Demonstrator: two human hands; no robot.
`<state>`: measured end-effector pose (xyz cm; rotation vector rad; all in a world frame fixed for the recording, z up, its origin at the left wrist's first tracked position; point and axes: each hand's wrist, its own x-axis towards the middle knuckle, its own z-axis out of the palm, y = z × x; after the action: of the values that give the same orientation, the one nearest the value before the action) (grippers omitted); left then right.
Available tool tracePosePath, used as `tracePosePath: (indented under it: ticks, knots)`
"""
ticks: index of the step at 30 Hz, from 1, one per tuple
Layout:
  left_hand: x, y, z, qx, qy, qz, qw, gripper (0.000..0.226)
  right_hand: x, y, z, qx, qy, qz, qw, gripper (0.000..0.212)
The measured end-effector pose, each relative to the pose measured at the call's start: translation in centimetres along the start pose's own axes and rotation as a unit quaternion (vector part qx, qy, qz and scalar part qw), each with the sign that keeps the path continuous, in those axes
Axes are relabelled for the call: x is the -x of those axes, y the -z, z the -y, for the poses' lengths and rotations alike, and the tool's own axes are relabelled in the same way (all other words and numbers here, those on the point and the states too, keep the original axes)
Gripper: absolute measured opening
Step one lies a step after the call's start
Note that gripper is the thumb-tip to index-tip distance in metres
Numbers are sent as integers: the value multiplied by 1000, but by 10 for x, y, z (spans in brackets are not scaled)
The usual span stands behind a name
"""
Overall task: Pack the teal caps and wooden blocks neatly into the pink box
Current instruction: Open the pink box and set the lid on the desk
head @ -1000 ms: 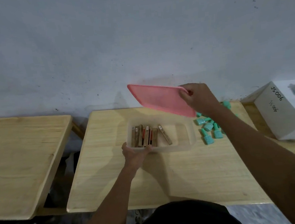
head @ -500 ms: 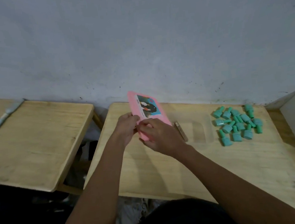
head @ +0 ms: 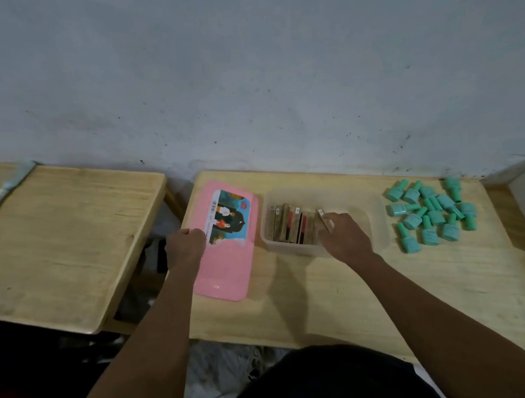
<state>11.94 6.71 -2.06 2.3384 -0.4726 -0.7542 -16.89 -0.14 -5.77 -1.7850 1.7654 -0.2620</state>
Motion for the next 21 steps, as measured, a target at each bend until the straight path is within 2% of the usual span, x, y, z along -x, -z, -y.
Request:
tracePosePath:
  ticks: [3,7,10,13,15,17,21]
  knots:
    - [2,-14,4,-58,24,15,998,25,-10,0,-7,43,-56,47,996,46]
    - [-7,-38,13,-155,-32,3,987,52,-21,0,-10,43,-99,77,991,50]
    - [0,-58,4,-48,-102,114,987,49,-32,-2,-8,26,-122,89,988,51]
    - [13,-78,-9,-39,-180,209,961,29,-39,-4,-1,-1,-121,104,987,44]
    - [18,-88,-16,-34,-216,210,953,23,-40,-8,6,-11,-111,110,988,39]
    - [23,-93,-21,-38,-240,184,952,30,-41,-14,13,-23,-99,117,988,33]
    - [23,-96,-23,-55,-252,169,951,29,-39,-17,18,-21,-25,159,987,28]
